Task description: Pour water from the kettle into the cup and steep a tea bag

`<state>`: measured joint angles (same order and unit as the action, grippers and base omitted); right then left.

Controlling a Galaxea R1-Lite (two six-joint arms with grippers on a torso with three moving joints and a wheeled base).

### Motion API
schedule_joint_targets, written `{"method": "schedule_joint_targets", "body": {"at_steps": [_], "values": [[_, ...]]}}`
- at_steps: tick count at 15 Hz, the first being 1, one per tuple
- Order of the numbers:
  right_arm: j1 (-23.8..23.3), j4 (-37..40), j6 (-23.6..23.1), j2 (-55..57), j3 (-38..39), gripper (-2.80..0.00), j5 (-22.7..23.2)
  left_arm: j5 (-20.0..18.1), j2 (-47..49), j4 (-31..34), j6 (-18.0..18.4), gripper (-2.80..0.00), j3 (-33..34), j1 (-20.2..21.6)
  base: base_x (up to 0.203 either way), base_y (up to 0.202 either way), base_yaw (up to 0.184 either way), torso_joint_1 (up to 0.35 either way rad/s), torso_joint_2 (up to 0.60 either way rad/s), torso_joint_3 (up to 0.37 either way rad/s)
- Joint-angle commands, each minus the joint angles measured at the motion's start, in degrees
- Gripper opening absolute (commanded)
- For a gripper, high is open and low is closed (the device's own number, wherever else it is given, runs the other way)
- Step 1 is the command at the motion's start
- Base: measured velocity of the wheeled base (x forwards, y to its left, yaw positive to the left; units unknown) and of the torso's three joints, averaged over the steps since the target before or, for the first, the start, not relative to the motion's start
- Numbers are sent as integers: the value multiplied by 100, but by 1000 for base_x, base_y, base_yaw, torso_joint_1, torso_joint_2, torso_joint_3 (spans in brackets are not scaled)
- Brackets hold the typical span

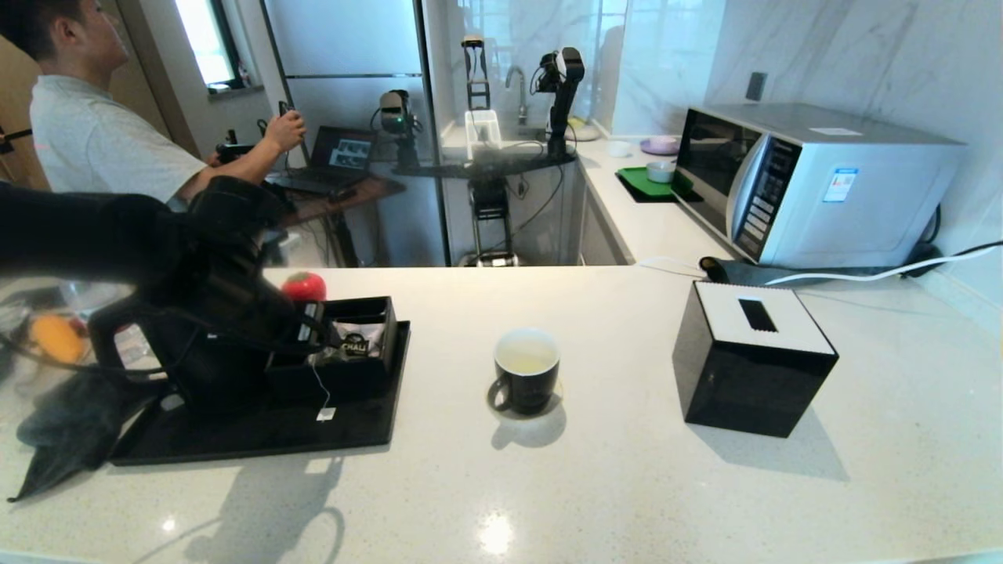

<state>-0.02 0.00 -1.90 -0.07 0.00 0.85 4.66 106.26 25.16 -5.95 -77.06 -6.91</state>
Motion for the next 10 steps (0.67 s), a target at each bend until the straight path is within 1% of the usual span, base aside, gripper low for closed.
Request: {"method": "schedule_joint_targets", "body": {"at_steps": [1,10], "values": [[2,0,-4,7,0,-280,3,9,377,-106,-11,0,-51,-3,0,0,0,0,0,0],[-4,0,1,7,0,-280,3,4,700,-366,-3,0,-37,-3,0,0,0,0,0,0]]}}
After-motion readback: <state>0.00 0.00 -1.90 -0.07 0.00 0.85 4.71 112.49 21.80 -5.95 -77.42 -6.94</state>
